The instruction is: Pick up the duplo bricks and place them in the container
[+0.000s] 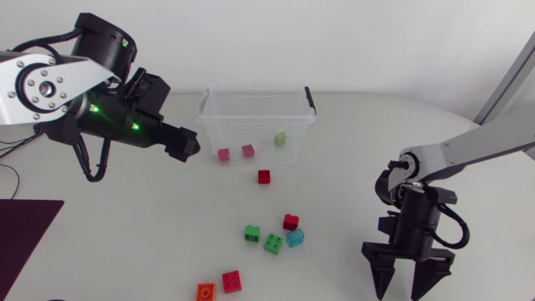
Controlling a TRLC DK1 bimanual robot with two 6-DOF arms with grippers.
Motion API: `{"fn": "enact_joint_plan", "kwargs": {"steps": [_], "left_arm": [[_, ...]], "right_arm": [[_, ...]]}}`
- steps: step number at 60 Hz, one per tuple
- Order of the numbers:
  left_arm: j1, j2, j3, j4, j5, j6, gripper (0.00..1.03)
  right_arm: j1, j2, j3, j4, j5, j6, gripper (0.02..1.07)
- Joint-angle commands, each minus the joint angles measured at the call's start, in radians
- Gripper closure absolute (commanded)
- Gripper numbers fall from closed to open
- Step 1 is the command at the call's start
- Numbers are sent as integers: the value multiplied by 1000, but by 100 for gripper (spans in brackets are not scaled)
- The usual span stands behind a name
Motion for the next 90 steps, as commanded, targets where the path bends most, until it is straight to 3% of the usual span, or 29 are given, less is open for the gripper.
{"fn": "enact_joint_plan", "kwargs": {"steps": [1, 9, 14, 49, 54, 68, 71, 72, 74, 90], "left_arm": [[-10, -19, -20, 0, -4, 6, 14], [-15, -16, -15, 0, -6, 6, 14], [-18, -11, -15, 0, -6, 3, 14], [-33, -2, -12, -2, -9, -13, 14], [-38, -2, -12, -2, -10, -17, 14], [-47, -10, -21, -7, -24, -23, 14], [-47, -13, -24, -8, -24, -22, 14], [-47, -13, -24, -8, -24, -23, 14], [-44, -16, -29, -8, -24, -22, 14], [-43, -22, -41, -8, -26, -22, 14]], "right_arm": [[8, 27, 8, -18, -4, 27, 28], [11, 27, -7, -15, -3, 38, 32], [13, 27, -16, -4, -7, 36, 49], [31, 109, -1, -13, -7, 65, 50], [33, 109, -9, -3, -7, 62, 64], [85, 86, -42, 25, 6, 59, 67], [88, 86, -38, 30, 8, 58, 76], [88, 86, -29, 31, 11, 48, 84], [88, 88, -19, 28, 19, 45, 87], [22, 85, 25, 34, 45, 33, 87]]}}
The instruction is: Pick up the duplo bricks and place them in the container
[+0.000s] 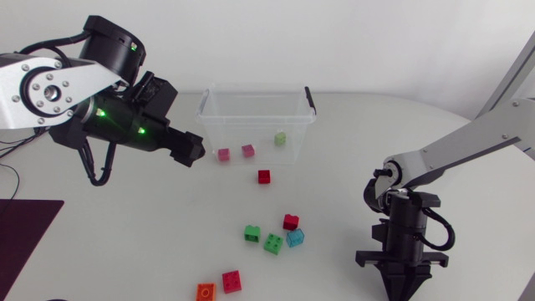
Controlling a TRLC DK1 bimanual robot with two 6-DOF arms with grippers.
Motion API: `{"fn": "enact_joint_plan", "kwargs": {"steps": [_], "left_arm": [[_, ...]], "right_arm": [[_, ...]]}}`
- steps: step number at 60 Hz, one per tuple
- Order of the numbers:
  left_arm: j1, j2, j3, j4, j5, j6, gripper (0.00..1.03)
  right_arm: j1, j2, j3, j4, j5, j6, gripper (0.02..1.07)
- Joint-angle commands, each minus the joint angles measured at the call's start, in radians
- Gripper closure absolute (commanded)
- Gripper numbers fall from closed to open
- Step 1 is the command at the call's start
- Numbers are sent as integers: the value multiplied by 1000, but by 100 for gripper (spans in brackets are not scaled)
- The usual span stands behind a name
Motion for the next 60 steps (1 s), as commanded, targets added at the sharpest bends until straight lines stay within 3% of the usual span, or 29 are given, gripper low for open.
{"fn": "enact_joint_plan", "kwargs": {"steps": [1, 7, 11, 17, 29, 34, 49, 52, 57, 60], "left_arm": [[-2, -20, -34, -5, -6, -18, 14], [-3, -19, -30, -5, -6, -16, 14], [-6, -17, -26, -5, -6, -18, 14], [-9, -14, -27, -5, -8, -18, 14], [-9, -9, -27, -3, -11, -13, 14], [-12, -5, -20, -3, -11, -12, 14], [-40, 7, -12, -5, -19, -18, 14], [-45, 4, -15, -8, -26, -19, 14], [-45, -2, -17, -11, -31, -18, 14], [-43, -9, -20, -15, -33, -18, 14]], "right_arm": [[-32, -8, 14, 26, 9, -8, 82], [-46, -37, 25, 2, 52, -20, 56], [-48, -39, 29, -44, 92, -29, 20], [-48, -36, 20, -72, 124, -48, 13], [-147, -26, -11, -136, 147, -87, 14], [-227, -25, -40, -161, 147, -129, 22], [-201, 21, -138, -107, 137, -195, 23], [-175, 23, -135, -107, 110, -196, 34], [-146, 26, -138, -93, 92, -195, 37], [-144, 34, -138, -66, 83, -193, 52]]}}
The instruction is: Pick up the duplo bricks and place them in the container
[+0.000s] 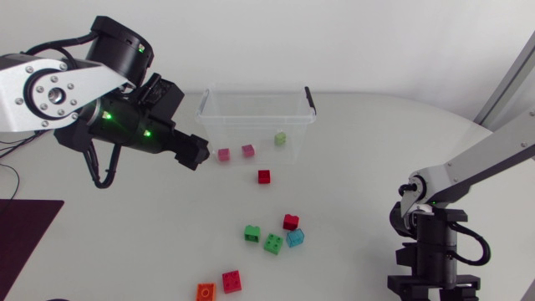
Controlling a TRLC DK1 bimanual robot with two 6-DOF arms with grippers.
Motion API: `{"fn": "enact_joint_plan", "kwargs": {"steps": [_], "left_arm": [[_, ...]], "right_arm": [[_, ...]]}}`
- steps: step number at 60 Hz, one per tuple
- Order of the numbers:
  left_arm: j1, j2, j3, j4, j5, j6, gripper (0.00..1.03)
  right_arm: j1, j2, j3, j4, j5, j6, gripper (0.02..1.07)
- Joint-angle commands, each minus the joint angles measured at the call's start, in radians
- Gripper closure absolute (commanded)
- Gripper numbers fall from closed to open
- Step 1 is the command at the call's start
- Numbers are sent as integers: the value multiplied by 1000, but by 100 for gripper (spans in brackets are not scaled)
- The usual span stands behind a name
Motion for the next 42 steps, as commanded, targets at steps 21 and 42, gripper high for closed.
{"fn": "enact_joint_plan", "kwargs": {"steps": [21, 42], "left_arm": [[-7, -18, -19, -21, -9, -15, 14], [15, -85, -86, -94, -10, 89, 14]], "right_arm": [[-28, 18, 32, 91, 40, -12, 101], [185, -304, 377, 14, 41, 11, 101]]}}
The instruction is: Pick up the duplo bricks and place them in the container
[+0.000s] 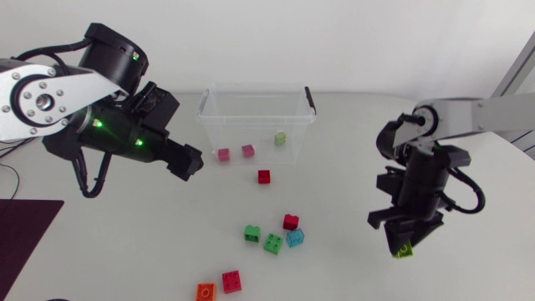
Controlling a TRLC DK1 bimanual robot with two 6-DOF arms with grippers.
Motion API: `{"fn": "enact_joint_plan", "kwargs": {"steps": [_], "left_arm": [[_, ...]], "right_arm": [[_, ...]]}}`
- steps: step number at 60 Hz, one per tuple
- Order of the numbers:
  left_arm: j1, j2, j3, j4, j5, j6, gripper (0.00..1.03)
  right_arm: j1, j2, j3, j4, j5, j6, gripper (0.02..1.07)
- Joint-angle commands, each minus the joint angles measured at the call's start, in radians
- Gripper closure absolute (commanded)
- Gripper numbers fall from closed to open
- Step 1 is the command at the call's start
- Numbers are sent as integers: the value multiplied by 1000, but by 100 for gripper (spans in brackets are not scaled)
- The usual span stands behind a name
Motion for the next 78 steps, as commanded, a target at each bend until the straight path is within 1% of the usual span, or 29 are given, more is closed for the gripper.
{"fn": "enact_joint_plan", "kwargs": {"steps": [1, 5, 7, 13, 14, 16, 20, 21, 23, 24, 26, 28, 29, 31, 36, 47, 49, 57, 60, 63, 69, 70, 71, 72, 74, 75, 76, 77, 78], "left_arm": [[12, -48, -55, -49, -7, 73, 14], [8, -72, -89, -70, -6, 122, 14], [-8, -103, -135, -89, -1, 177, 14], [-72, -180, -252, -112, -3, 281, 14], [-100, -203, -282, -124, -3, 307, 11], [-114, -215, -301, -130, -3, 320, 11], [-181, -244, -357, -162, -3, 357, 10], [-186, -244, -359, -164, -1, 360, 10], [-247, -249, -403, -171, -1, 375, 9], [-255, -249, -411, -173, -1, 376, 9], [-299, -249, -433, -171, -1, 378, 9], [-368, -250, -457, -168, -1, 378, 9], [-379, -250, -460, -165, -1, 378, 9], [-423, -249, -479, -139, -1, 375, 9], [-479, -221, -511, -58, -1, 376, 9], [-483, -86, -511, 48, -1, 407, 9], [-479, -34, -511, 80, -1, 438, 9], [-457, 47, -508, 120, -3, 496, 9], [-440, 58, -509, 146, -3, 524, 9], [-439, 70, -506, 151, -3, 525, 10], [-422, 109, -502, 155, -1, 548, 34], [-414, 109, -502, 155, -3, 553, 40], [-411, 109, -502, 155, -1, 556, 43], [-403, 107, -502, 155, -1, 561, 49], [-400, 106, -500, 155, -1, 562, 53], [-390, 100, -500, 155, -1, 567, 63], [-388, 98, -502, 155, -1, 568, 65], [-385, 95, -502, 155, -1, 568, 72], [-383, 92, -502, 155, -1, 568, 76]], "right_arm": [[28, -33, 85, -1, -2, 10, 101], [41, -41, 151, 43, -10, 10, 101], [50, -44, 170, 63, -10, 12, 101], [96, -61, 217, 155, -21, 19, 101], [110, -73, 222, 193, -21, 18, 101], [133, -86, 236, 229, -19, 18, 101], [159, -90, 283, 273, -21, 19, 101], [160, -90, 288, 278, -21, 19, 101], [174, -90, 326, 318, -21, 22, 101], [177, -90, 337, 332, -21, 27, 101], [182, -86, 358, 348, -21, 36, 101], [189, -72, 394, 356, -24, 38, 101], [191, -67, 401, 356, -27, 38, 101], [191, -60, 432, 368, -45, 38, 101], [192, -52, 484, 399, -73, 38, 101], [194, -30, 542, 490, -99, 53, 101], [200, -10, 568, 519, -100, 62, 101], [219, 39, 639, 540, -117, 78, 101], [232, 62, 657, 594, -117, 82, 101], [238, 83, 670, 614, -117, 84, 101], [254, 167, 679, 667, -108, 82, 101], [255, 177, 679, 678, -108, 82, 100], [257, 195, 680, 697, -102, 82, 99], [258, 203, 682, 704, -97, 82, 98], [263, 232, 688, 732, -82, 81, 96], [265, 244, 691, 741, -79, 81, 96], [268, 253, 694, 746, -77, 81, 95], [271, 270, 702, 753, -70, 79, 90], [274, 283, 705, 756, -64, 78, 86]]}}
